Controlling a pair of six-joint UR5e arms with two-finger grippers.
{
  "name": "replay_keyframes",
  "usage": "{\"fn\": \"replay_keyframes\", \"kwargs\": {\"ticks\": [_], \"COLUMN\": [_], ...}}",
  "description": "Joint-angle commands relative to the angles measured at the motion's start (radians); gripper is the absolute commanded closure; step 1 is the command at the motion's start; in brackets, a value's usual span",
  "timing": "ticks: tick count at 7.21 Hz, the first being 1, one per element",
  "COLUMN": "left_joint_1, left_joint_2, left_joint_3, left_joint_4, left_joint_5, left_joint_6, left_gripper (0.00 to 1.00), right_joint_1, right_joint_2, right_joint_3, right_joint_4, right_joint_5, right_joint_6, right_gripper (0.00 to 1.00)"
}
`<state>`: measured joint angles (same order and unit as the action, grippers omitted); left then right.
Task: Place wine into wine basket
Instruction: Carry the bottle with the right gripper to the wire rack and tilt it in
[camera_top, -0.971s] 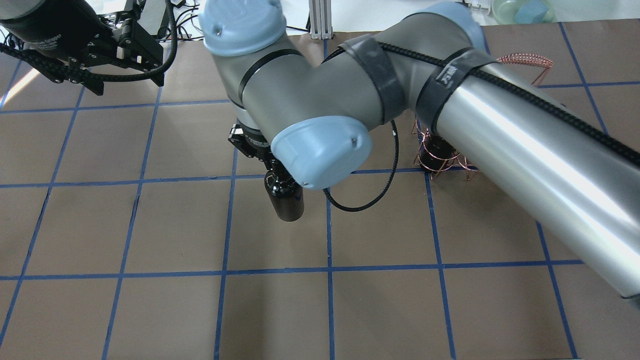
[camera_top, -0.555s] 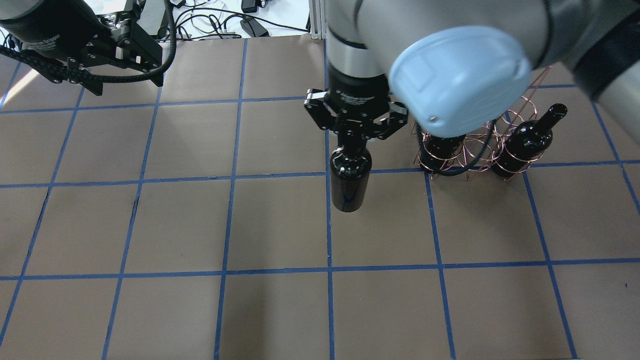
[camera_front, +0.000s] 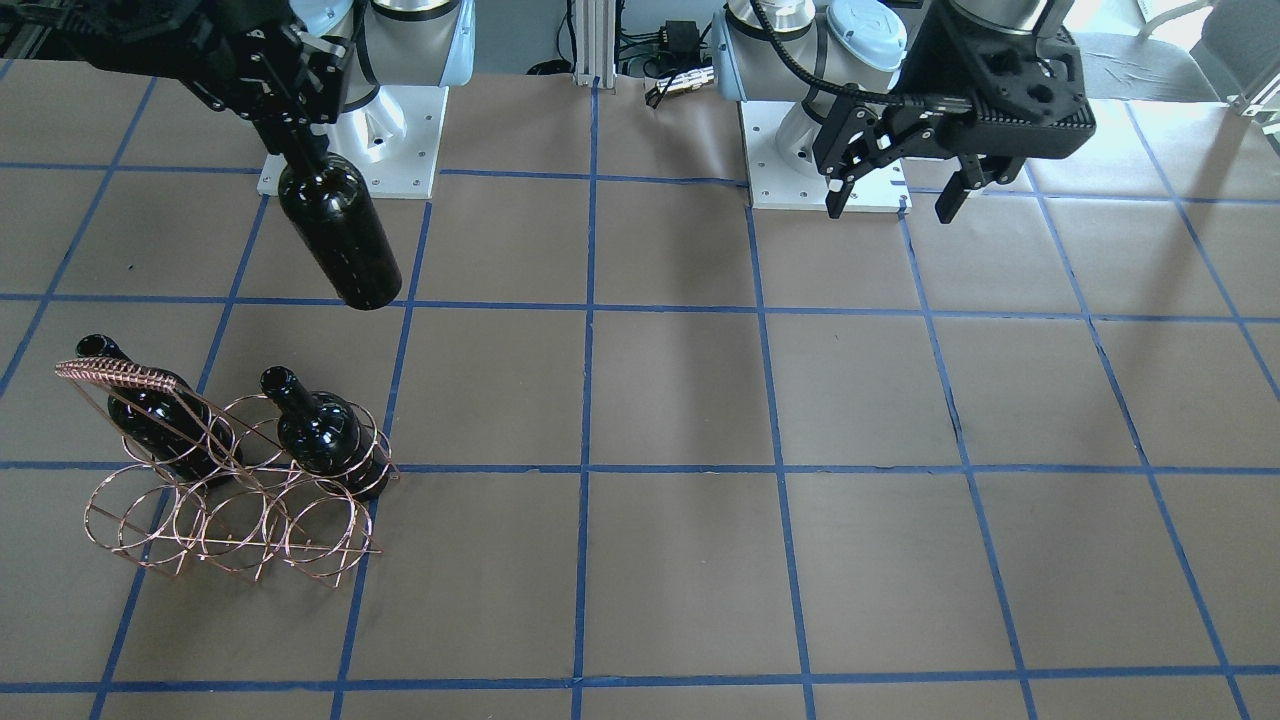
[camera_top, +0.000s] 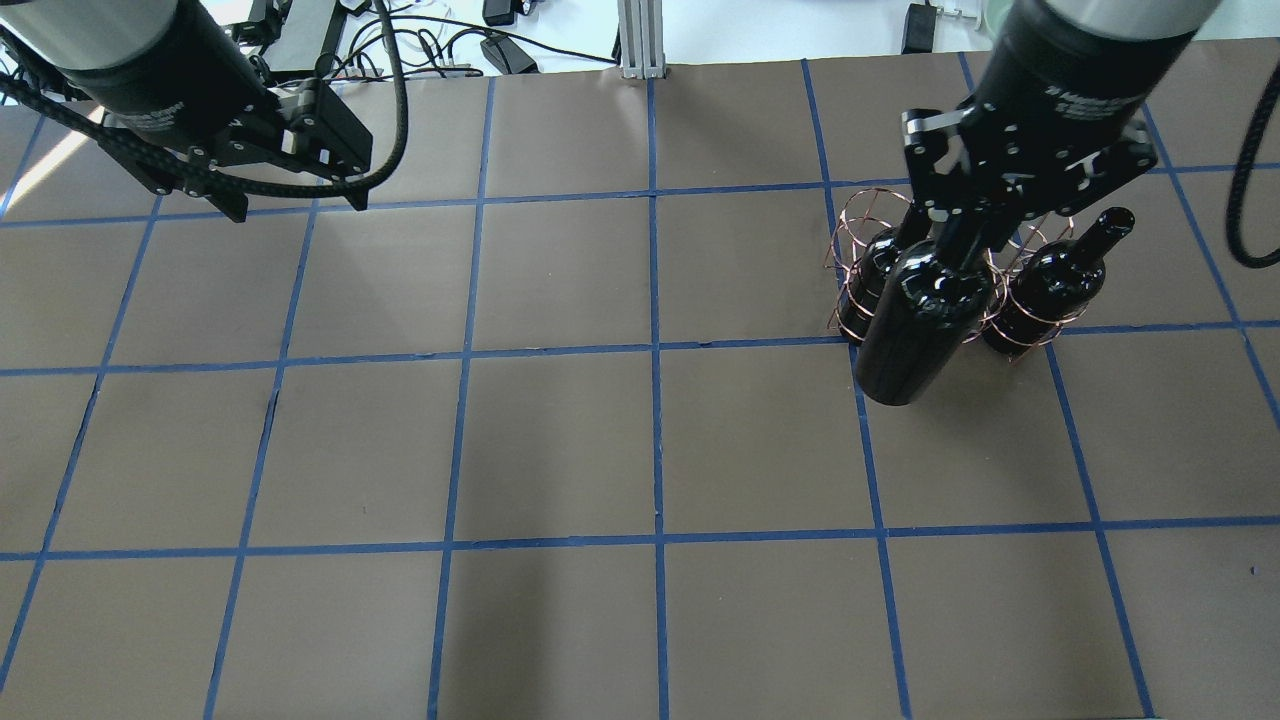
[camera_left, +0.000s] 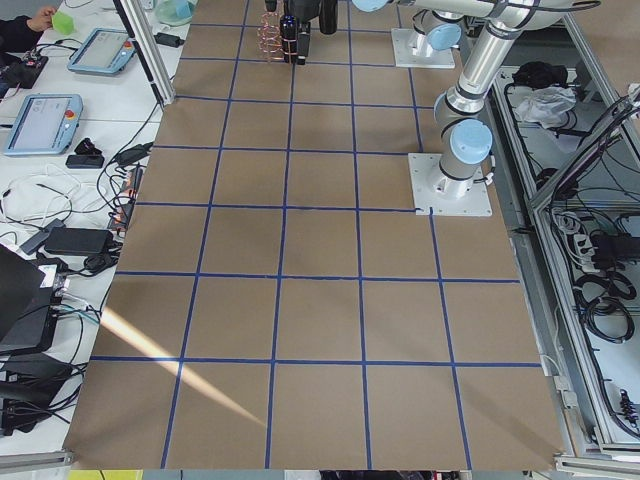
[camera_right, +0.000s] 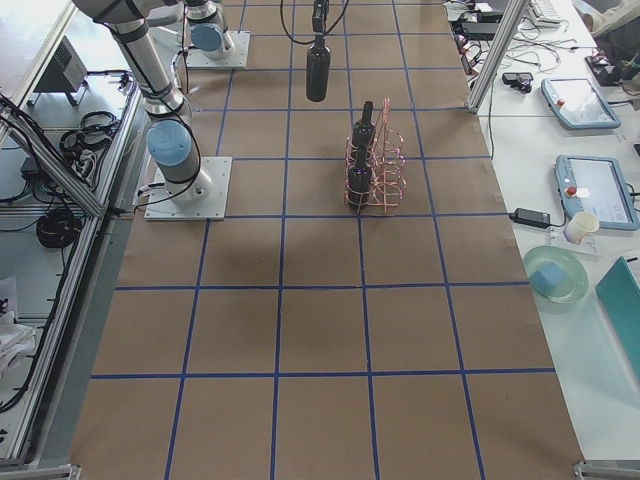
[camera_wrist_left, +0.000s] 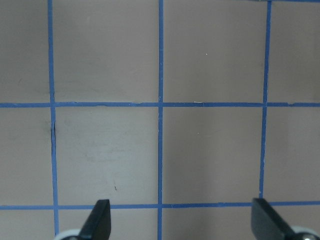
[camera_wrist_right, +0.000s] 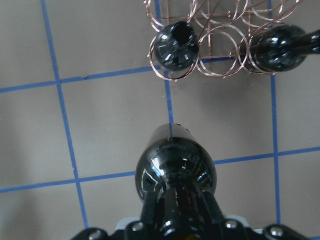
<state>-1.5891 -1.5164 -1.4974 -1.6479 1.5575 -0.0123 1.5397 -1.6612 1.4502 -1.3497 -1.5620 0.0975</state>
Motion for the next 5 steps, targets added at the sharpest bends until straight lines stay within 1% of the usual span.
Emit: {"fn": "replay_keyframes", "kwargs": {"ticks": [1,2,3,4,5], "left_joint_1": [-0.081,-0.066,0.001,0.088,0.121], "left_joint_2": [-0.004,-0.002,0.004,0.001,-0.001], "left_joint_3": [-0.03,-0.018,0.002,0.044,0.06], "left_joint_4": [-0.026,-0.021,-0.023,-0.026,-0.033], "left_joint_5": [0.035,0.029,0.02,-0.044,-0.039], "left_joint_6": [-0.009,0.0,0.009,0.02,0.02], "left_gripper": [0.0,0.0,0.0,0.0,0.0], "right_joint_1": [-0.117,-0.128,-0.144,-0.144,-0.145], "right_joint_2": [0.001,0.014,0.036,0.073,0.119], "right_joint_3": [0.009,0.015,0.015,0.013,0.013], "right_joint_4": [-0.049,-0.092,-0.144,-0.195,-0.247], "right_joint_5": [-0.001,-0.004,-0.025,-0.023,-0.027], "right_joint_6": [-0.079,-0.144,-0.157,-0.15,-0.163], "right_gripper": [0.89,0.9,0.91,0.91,0.91]}}
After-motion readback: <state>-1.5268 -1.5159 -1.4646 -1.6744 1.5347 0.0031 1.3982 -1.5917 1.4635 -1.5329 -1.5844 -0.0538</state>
